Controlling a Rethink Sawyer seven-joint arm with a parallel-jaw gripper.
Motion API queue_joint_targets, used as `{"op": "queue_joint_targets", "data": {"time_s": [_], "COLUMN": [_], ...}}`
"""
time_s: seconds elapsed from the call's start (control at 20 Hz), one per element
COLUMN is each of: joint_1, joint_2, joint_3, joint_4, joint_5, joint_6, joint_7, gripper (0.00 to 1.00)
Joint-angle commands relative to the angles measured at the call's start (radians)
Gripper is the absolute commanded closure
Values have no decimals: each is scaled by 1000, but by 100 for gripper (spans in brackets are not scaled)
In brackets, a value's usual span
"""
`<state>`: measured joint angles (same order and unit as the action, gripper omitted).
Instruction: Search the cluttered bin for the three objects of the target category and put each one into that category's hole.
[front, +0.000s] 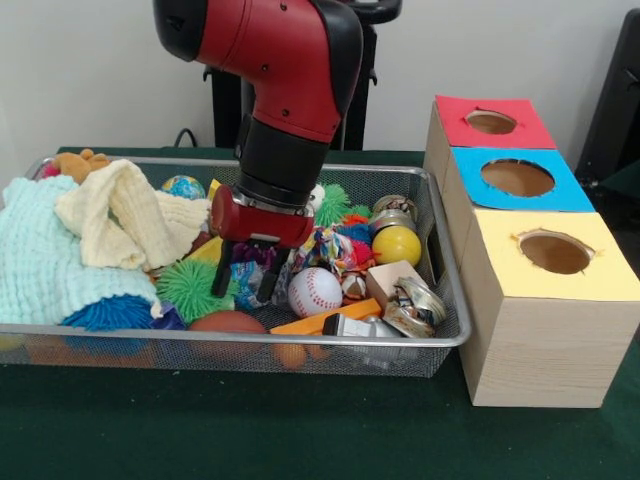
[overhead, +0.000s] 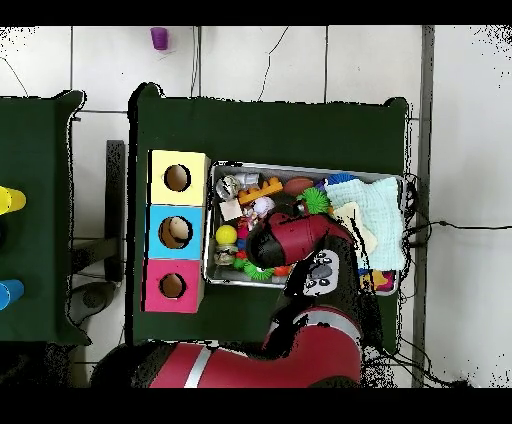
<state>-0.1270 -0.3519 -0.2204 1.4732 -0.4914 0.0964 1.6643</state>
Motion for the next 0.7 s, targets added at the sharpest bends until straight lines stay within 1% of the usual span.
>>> {"op": "queue_joint_targets", "data": {"time_s": [0.05, 0.15, 0.35, 0.55, 0.7], "joint_1": [-22, -12, -17, -44, -44], "joint_2": [83, 113, 169, 190, 200], "joint_3": [117, 100, 96, 120, 120], "joint_4": [87, 75, 54, 58, 64], "joint_5": [-13, -8, 1, 16, 32], "joint_6": [66, 37, 8, 7, 6], "joint_7": [70, 96, 118, 123, 134], "gripper": [0, 0, 0, 0, 0]}}
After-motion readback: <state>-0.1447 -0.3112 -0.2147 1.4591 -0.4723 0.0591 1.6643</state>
